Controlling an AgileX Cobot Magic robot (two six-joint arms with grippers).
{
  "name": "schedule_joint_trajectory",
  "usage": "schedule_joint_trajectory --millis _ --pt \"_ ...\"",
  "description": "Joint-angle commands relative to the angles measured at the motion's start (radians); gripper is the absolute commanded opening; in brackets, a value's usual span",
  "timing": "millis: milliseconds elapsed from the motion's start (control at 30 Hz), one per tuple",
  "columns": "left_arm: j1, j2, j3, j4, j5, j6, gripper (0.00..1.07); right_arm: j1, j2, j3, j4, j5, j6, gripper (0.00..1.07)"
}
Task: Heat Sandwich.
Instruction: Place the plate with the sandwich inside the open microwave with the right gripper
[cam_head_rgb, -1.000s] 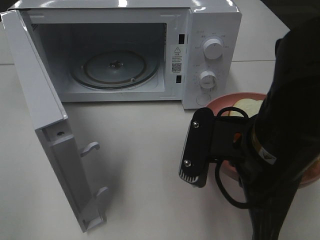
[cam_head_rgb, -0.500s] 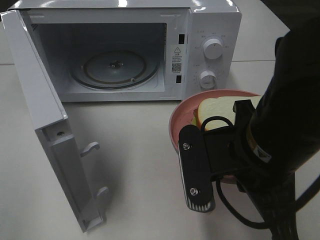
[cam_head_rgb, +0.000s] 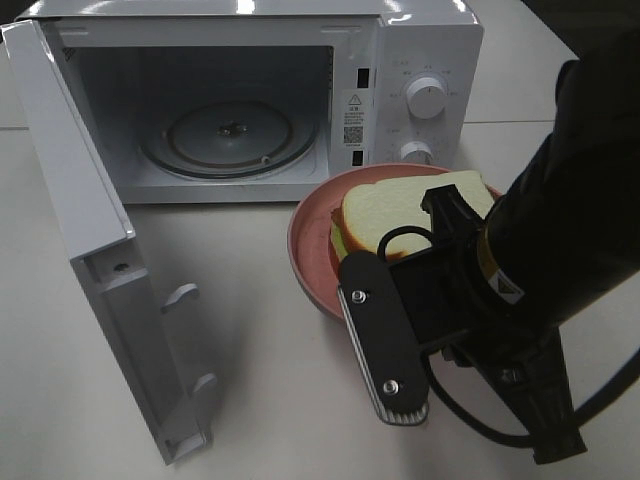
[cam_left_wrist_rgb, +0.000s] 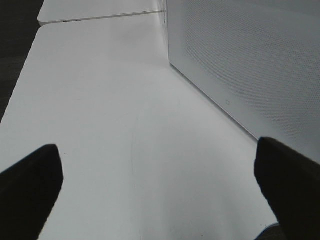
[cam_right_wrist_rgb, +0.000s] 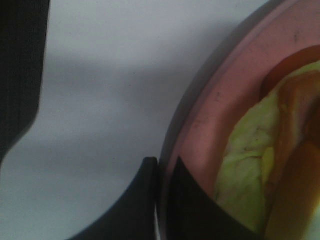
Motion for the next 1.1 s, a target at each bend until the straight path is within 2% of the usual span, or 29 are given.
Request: schedule_joint_trajectory --millis 33,133,233,567,767,1100 --pt "-0.006 -0.028 0.004 0.001 -0.01 0.002 1.01 -0.04 -0.009 0.002 0.0 -0.052 -0.141 0.01" --pt "-0.006 -0.028 0.004 0.001 -0.01 0.002 1.01 -0.071 -0.009 0.002 0.036 -0.096 -0.259 0.01" --pt "-0.006 -0.028 0.004 0.001 -0.01 0.002 1.01 -0.127 -0.009 0.002 0.126 -0.135 -0.449 0.01" --pt "-0.006 -0.028 0.004 0.001 -0.01 0.002 1.01 -0.274 -0.003 0.002 0.293 -0.162 -0.852 0.01" --pt "-0.006 -0.028 0.004 0.001 -0.01 0.002 1.01 -0.319 0.023 -0.002 0.3 -0.182 -0.884 0.01" --pt "-0.006 -0.028 0.004 0.001 -0.01 0.002 1.01 -0.282 0.023 -0.019 0.306 -0.22 -0.901 0.01"
